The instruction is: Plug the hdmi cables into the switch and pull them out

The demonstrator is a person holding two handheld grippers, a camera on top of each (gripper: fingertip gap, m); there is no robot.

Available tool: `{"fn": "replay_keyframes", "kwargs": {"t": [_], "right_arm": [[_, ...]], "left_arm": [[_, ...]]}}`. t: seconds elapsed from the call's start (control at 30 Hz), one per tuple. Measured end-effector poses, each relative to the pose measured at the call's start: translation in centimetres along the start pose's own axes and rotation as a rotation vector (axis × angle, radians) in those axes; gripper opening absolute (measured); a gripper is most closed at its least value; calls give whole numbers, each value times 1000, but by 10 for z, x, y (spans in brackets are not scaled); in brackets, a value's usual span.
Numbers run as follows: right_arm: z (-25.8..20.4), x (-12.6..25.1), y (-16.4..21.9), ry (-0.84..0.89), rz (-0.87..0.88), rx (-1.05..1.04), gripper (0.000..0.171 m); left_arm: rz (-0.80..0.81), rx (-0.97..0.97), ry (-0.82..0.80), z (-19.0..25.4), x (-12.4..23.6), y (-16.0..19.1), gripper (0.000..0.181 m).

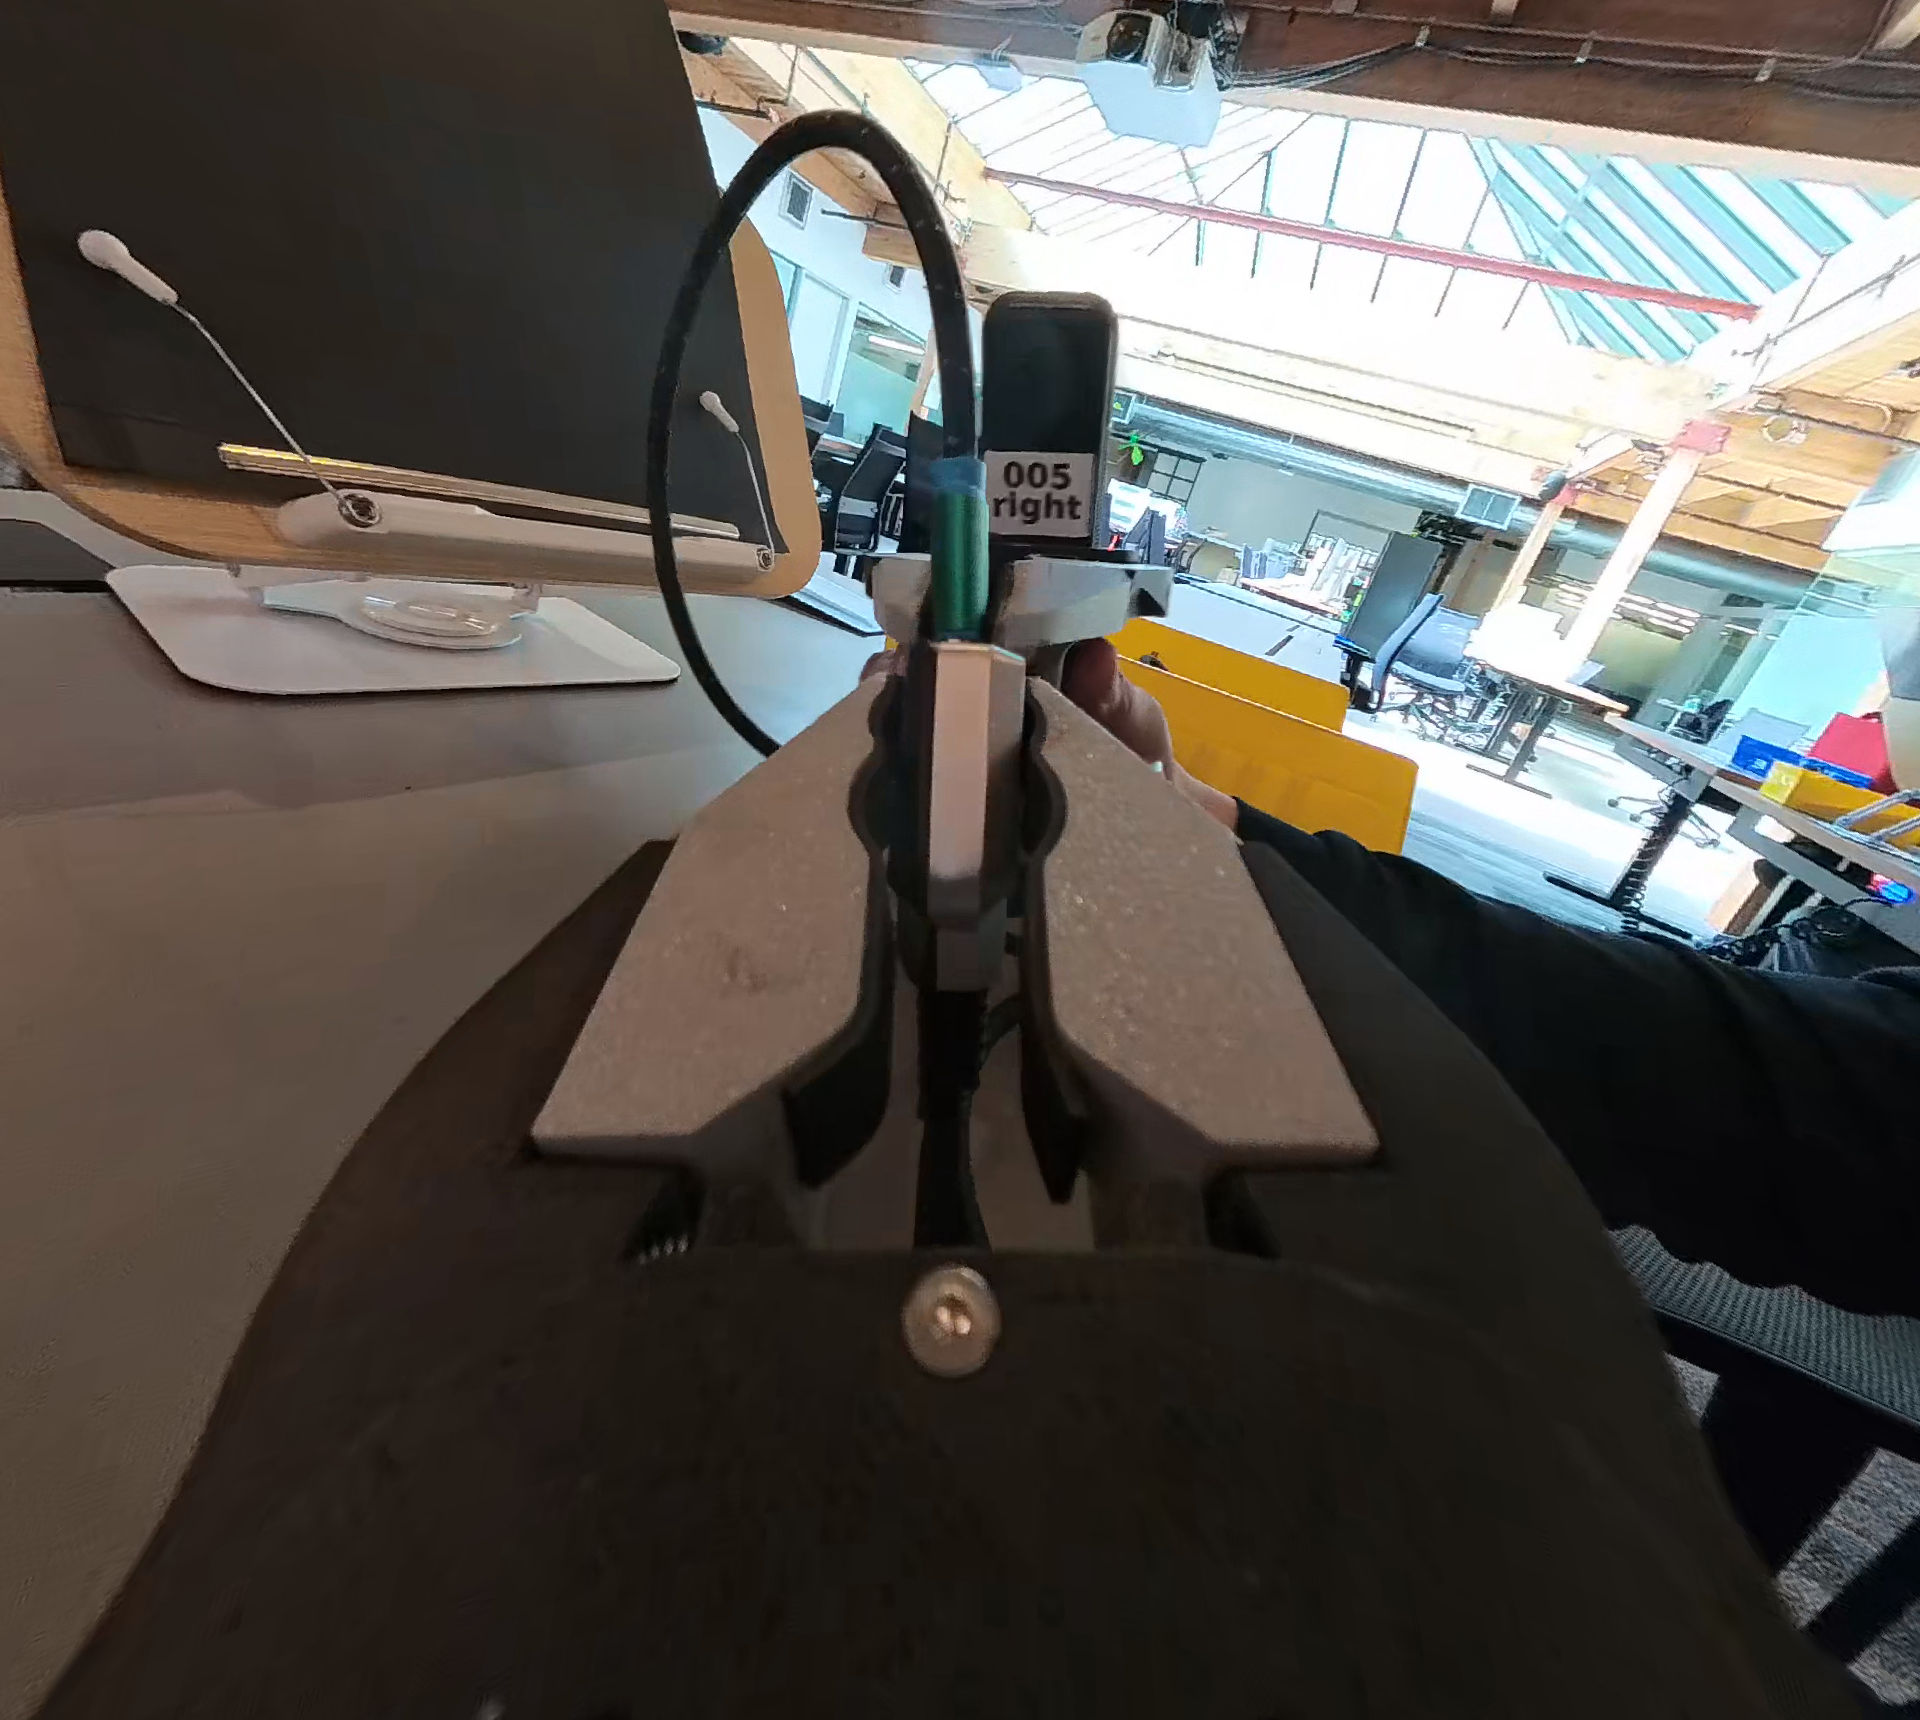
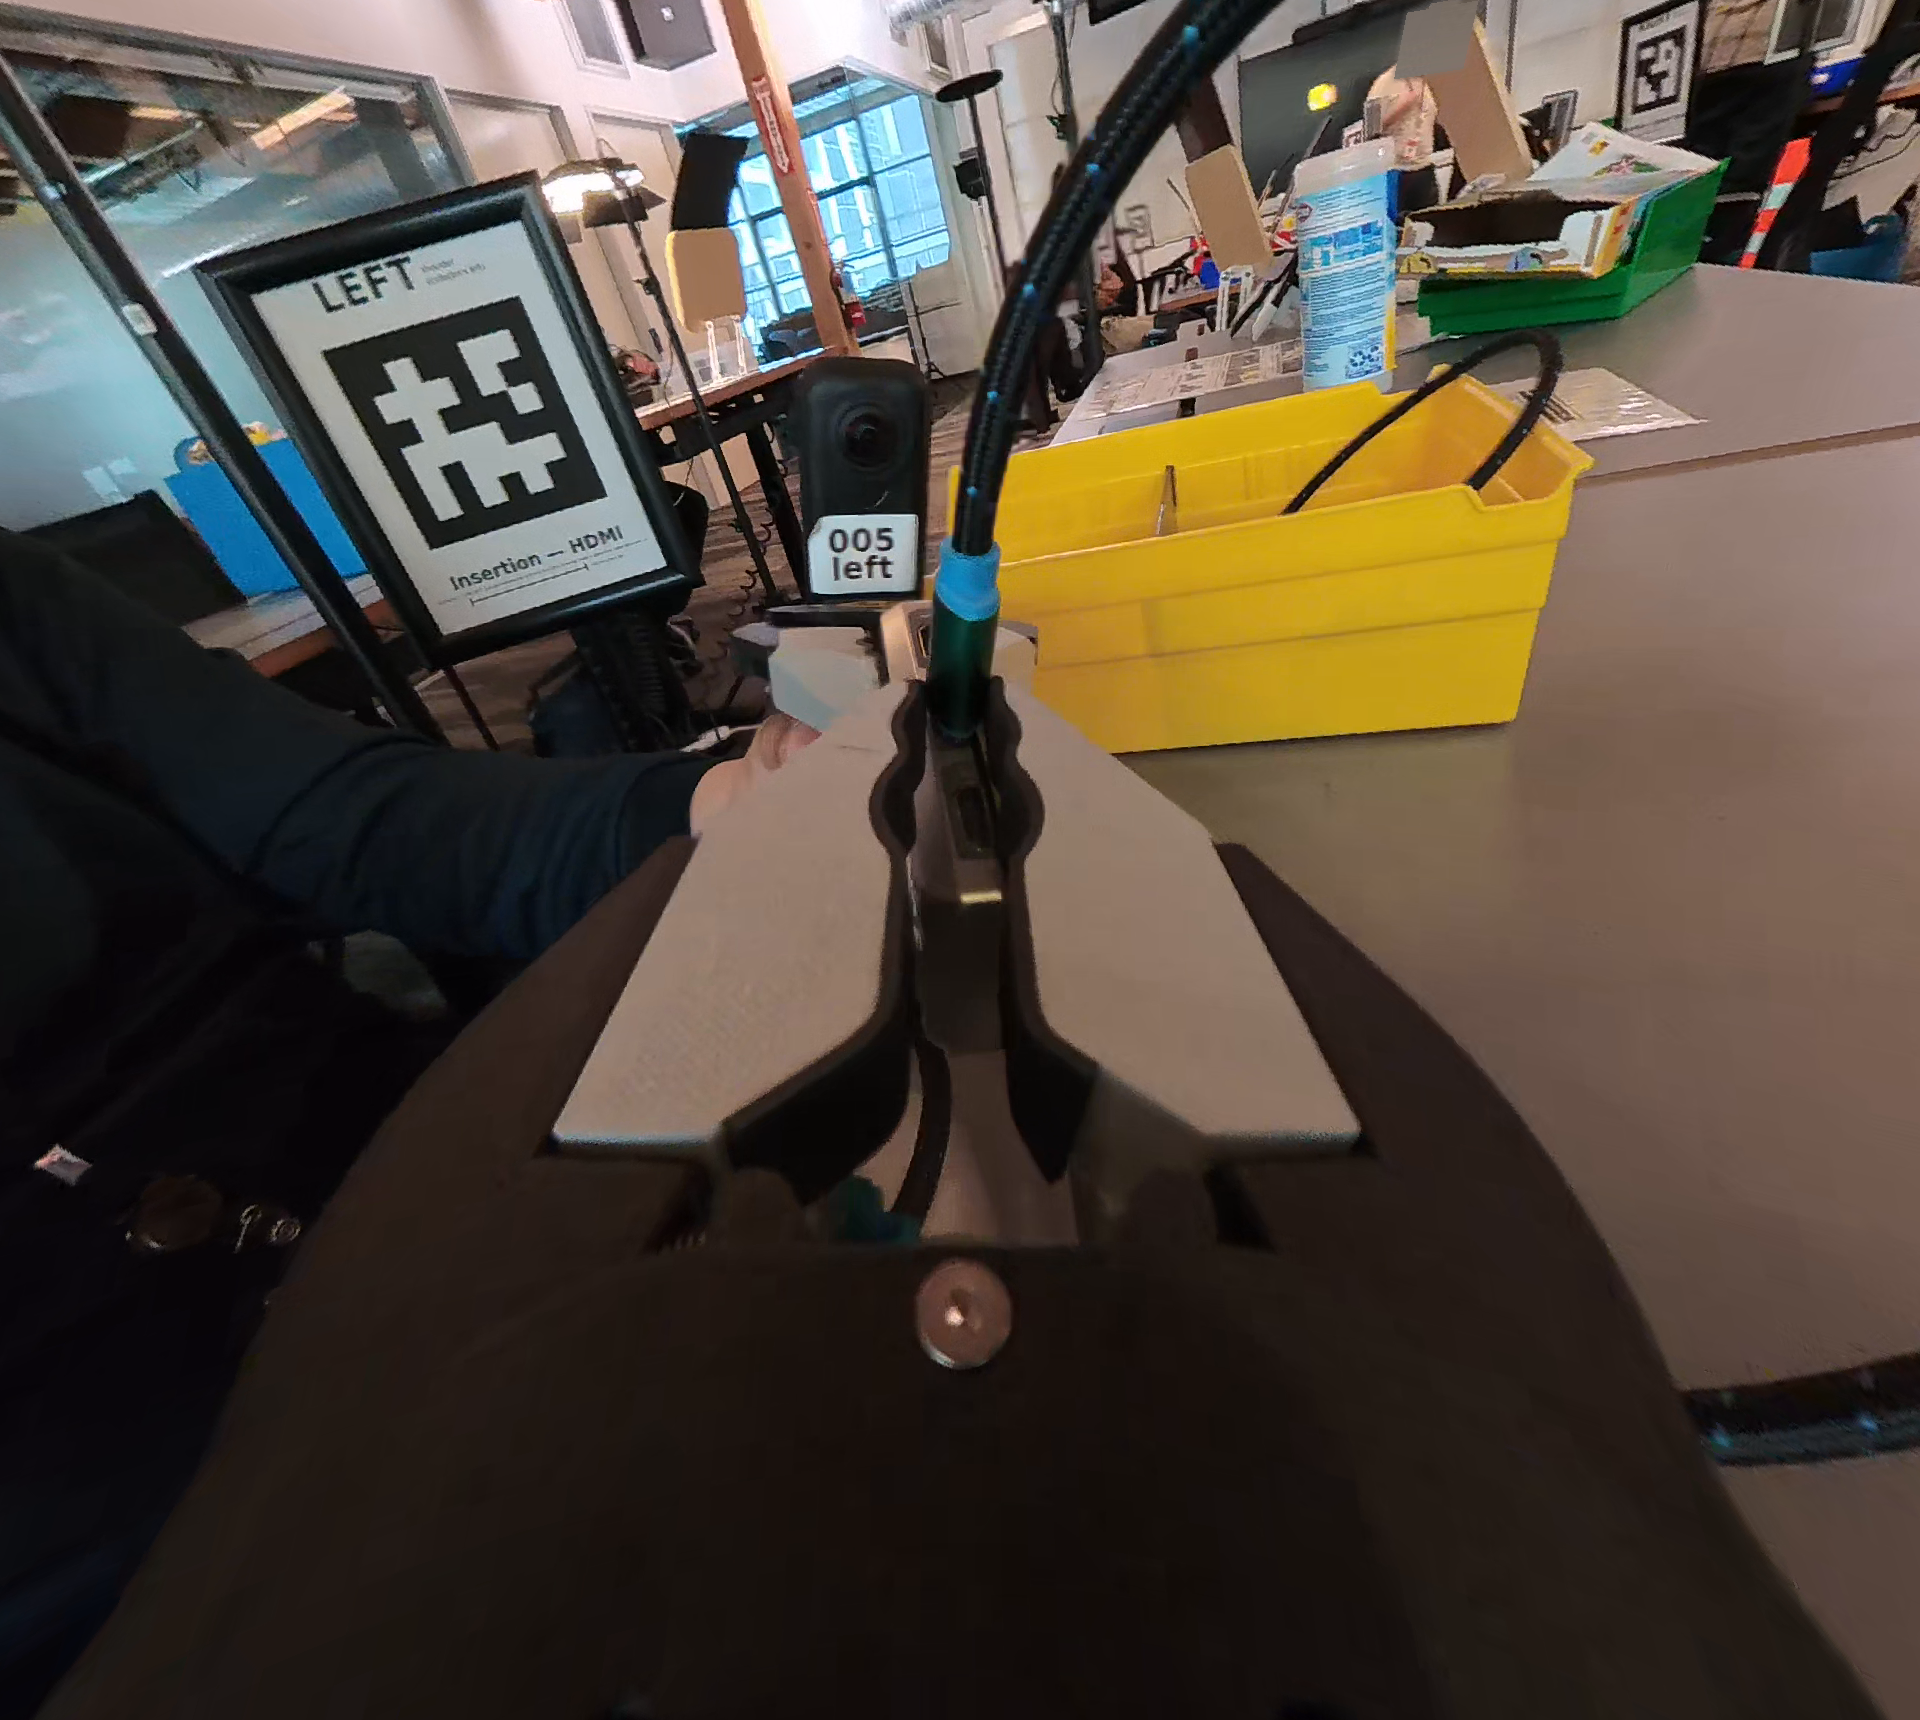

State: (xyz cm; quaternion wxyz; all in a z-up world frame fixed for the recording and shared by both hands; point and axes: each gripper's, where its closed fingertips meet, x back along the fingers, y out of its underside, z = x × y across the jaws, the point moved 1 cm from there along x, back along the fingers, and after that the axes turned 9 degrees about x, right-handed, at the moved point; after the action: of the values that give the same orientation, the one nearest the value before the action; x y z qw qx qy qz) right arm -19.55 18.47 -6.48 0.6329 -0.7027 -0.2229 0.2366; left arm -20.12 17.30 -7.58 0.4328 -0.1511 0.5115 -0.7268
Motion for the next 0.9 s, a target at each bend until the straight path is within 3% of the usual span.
{"fn": "replay_keyframes", "kwargs": {"t": [0.3, 0.37, 0.43, 0.57, 0.77, 0.9], "right_arm": [[22, -14, -4, 43, 168, -169, 7], [32, 1, -25, 90, 367, -202, 7], [48, 37, -46, 118, 625, -260, 6], [48, 18, -25, 199, 345, -164, 9], [48, 25, -27, 331, 287, -55, 8], [51, 30, -26, 490, 172, 85, 8]], "left_arm": [[82, 71, -90, -18, 7, -11, 19], [0, 68, -86, -15, 2, 0, 18], [-97, -86, -129, -6, -9, 14, 19], [-20, -67, -68, 0, -7, 6, 18], [-4, -162, -122, 5, -6, 6, 18], [-26, -339, -241, 4, -4, 9, 18]]}}
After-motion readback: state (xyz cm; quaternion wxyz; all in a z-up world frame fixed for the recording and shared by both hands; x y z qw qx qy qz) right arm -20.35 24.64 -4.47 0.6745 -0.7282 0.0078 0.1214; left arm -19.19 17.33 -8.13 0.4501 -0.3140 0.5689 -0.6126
